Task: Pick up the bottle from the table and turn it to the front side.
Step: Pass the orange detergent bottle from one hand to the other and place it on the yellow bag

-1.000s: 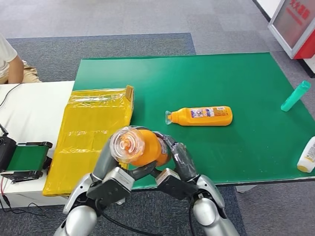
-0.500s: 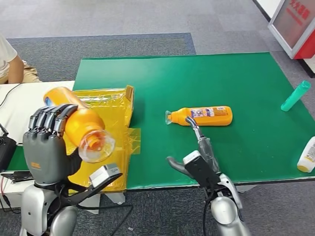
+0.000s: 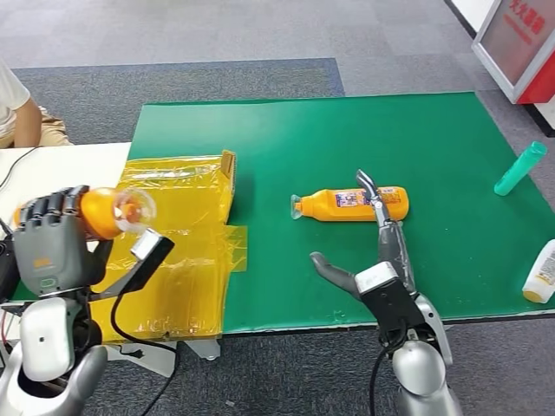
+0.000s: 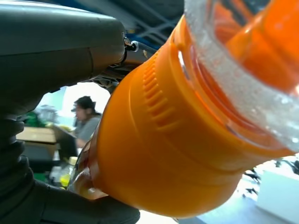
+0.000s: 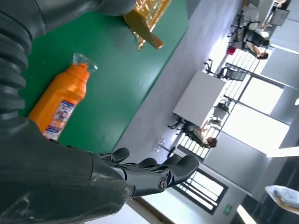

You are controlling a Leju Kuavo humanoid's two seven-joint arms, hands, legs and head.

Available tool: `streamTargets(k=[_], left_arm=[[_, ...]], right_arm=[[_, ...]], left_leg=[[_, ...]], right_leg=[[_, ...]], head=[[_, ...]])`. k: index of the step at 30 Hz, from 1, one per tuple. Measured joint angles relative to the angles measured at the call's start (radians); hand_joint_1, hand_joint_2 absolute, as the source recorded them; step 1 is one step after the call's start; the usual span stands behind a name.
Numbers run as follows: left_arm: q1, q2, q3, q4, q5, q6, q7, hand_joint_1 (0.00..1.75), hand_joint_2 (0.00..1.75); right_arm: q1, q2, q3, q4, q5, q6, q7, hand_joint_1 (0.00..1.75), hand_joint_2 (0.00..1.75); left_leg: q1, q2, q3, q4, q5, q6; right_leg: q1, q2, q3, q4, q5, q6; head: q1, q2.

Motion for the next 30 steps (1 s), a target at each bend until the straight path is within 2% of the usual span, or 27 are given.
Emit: streamTargets(k=[2, 4, 6, 10, 13, 20, 24, 30], left_arm=[[-0.006, 0.004, -0.003, 0.066, 0.000, -0.024, -0.067, 1.75, 1.75], [-0.005, -0.018, 0.026, 0.137, 0.000, -0.054, -0.163, 1.75, 1.75], [-0.002, -0.044, 0.062, 0.189, 0.000, -0.066, -0.214, 1.75, 1.75], [-0.004, -0.072, 0.099, 0.246, 0.000, -0.076, -0.226, 1.75, 1.75], [-0.008, -0.080, 0.109, 0.274, 0.000, -0.128, -0.230, 1.75, 1.75], [-0.056, -0.129, 0.128, 0.398, 0.000, -0.173, -0.330, 1.75, 1.75], [-0.104, -0.158, 0.127, 0.462, 0.000, -0.178, -0.336, 1.75, 1.75], [-0.126, -0.175, 0.127, 0.502, 0.000, -0.179, -0.341, 1.75, 1.75]], right_arm=[[0.000, 0.000, 0.001, -0.031, -0.002, 0.003, -0.011, 0.00, 1.75], [0.001, 0.000, 0.001, -0.063, -0.002, 0.006, -0.020, 0.00, 1.75], [0.003, 0.000, 0.001, -0.087, -0.002, 0.008, -0.022, 0.00, 1.75], [0.004, 0.000, 0.001, -0.113, -0.002, 0.011, -0.023, 0.00, 1.75], [0.006, 0.000, 0.002, -0.128, 0.003, 0.020, -0.035, 0.00, 1.75], [0.020, 0.000, 0.019, -0.183, 0.011, 0.038, -0.067, 0.00, 1.75], [0.021, 0.000, 0.022, -0.192, 0.005, 0.039, -0.074, 0.00, 1.75], [0.022, 0.000, 0.024, -0.196, 0.002, 0.040, -0.077, 0.00, 1.75]], left_leg=[[0.000, 0.000, 0.000, 0.000, 0.000, 0.000], [-0.001, 0.000, 0.000, 0.001, 0.000, 0.000], [-0.001, 0.000, 0.000, 0.001, -0.001, 0.001], [-0.001, 0.000, 0.000, 0.001, -0.001, 0.001], [-0.001, 0.000, 0.000, 0.001, -0.001, 0.000], [-0.001, 0.000, -0.001, 0.001, -0.001, 0.001], [-0.001, 0.000, 0.000, 0.001, -0.001, 0.001], [-0.001, 0.000, 0.000, 0.001, 0.000, 0.000]], right_leg=[[-0.001, 0.000, 0.000, 0.000, 0.000, 0.000], [-0.001, 0.000, 0.000, 0.000, 0.000, 0.000], [-0.001, 0.000, 0.000, 0.000, 0.000, 0.000], [-0.001, 0.000, 0.000, 0.000, 0.000, 0.000], [-0.001, 0.000, -0.001, 0.000, -0.001, 0.000], [-0.001, 0.000, 0.000, 0.000, 0.000, 0.000], [-0.001, 0.000, 0.000, 0.000, 0.000, 0.000], [-0.001, 0.000, 0.000, 0.000, 0.000, 0.000]], head=[[0.000, 0.000], [0.000, 0.000], [0.000, 0.000], [0.000, 0.000], [0.000, 0.000], [0.000, 0.000], [0.000, 0.000], [0.000, 0.000]])
